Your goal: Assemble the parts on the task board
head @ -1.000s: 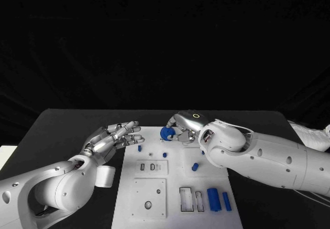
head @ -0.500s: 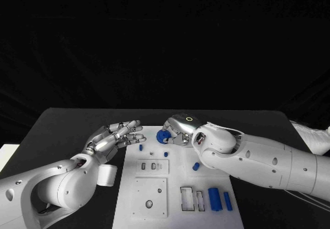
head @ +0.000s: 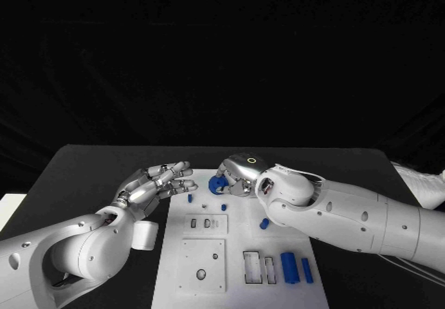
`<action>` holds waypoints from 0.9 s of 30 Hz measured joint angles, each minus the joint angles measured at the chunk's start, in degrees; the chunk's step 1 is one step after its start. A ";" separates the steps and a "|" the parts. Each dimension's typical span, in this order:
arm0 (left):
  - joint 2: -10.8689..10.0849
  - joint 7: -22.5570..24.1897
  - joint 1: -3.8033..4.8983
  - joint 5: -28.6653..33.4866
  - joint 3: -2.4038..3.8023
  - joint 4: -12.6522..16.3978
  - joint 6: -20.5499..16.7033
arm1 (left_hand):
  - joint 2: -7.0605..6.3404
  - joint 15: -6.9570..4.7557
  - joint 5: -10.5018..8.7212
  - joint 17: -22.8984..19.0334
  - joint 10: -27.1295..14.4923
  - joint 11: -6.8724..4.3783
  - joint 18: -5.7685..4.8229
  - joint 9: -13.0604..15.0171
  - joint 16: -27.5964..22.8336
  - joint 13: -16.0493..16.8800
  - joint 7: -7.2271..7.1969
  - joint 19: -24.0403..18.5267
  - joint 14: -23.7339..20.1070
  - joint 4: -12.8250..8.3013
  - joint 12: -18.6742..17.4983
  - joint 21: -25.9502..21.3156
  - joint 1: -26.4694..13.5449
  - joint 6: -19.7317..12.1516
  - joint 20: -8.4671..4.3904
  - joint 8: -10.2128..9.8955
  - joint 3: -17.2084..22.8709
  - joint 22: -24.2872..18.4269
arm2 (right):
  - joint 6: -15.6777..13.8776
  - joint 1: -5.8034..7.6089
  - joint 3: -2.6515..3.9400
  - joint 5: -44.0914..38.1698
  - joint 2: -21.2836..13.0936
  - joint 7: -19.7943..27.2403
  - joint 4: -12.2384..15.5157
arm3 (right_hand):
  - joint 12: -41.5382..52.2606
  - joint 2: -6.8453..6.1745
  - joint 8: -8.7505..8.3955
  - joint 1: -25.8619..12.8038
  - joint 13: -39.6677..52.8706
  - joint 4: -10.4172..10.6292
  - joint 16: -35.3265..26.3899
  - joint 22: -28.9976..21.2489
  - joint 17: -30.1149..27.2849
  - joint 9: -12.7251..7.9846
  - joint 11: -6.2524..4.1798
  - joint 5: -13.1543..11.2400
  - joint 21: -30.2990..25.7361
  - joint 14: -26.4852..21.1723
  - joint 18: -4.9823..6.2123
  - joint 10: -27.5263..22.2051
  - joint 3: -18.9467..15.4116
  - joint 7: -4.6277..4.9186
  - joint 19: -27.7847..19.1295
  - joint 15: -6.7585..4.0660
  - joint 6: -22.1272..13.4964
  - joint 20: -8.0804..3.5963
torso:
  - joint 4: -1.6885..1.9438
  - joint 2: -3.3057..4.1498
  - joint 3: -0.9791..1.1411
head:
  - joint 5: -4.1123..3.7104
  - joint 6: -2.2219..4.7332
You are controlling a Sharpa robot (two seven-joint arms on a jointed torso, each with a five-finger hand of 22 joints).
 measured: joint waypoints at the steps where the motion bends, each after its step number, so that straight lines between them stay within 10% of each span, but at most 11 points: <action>1: 0.00 0.00 0.00 0.00 0.00 0.00 0.00 | 0.00 0.00 0.00 0.00 0.00 0.00 0.00 0.00 0.00 0.00 0.00 0.00 0.00 0.00 0.00 0.00 0.00 0.00 0.00 0.00 0.00 0.00 | 0.15 -0.07 -0.09 -0.01 0.05 0.01 -0.13 | 0.00 -0.34 -0.38 -0.33 0.00 0.14 0.00 0.00 0.00 0.03 0.00 -0.02 0.00 0.00 0.00 0.00 -0.14 -0.12 0.00 0.00 0.31 0.00 | 0.00 0.00 0.00 | -0.01 0.00; 18: -0.01 -0.04 0.00 0.00 0.00 -0.05 0.04 | 0.00 0.00 0.00 -0.01 0.00 0.00 0.00 0.00 0.00 0.00 0.00 0.00 0.00 0.00 0.00 0.00 0.00 0.00 0.00 0.00 0.00 0.00 | 1.46 -0.41 -0.26 0.10 0.17 -0.07 -0.84 | 0.00 -2.27 -2.50 -8.62 -0.01 6.59 0.00 -0.02 -0.01 -0.95 1.24 -3.64 0.00 0.10 0.00 0.20 -5.81 0.72 -0.11 0.95 -4.25 0.76 | 0.00 0.00 -0.02 | -0.04 -0.14; 27: 0.00 -0.07 0.00 0.00 0.00 -0.06 0.04 | 0.00 0.00 0.00 0.09 0.00 0.00 0.00 0.00 -0.27 0.00 0.00 0.00 0.00 0.00 0.00 0.00 0.00 0.00 0.00 0.00 0.00 -0.07 | 2.93 -0.47 -0.38 0.70 0.34 -0.16 -1.49 | 0.00 2.47 -2.50 -17.43 -0.02 6.66 0.00 -0.03 -0.01 -1.30 1.84 1.15 0.00 -0.10 0.00 -0.01 -13.15 1.45 -0.01 1.55 -5.56 1.45 | 0.01 0.00 -0.02 | -0.10 -0.09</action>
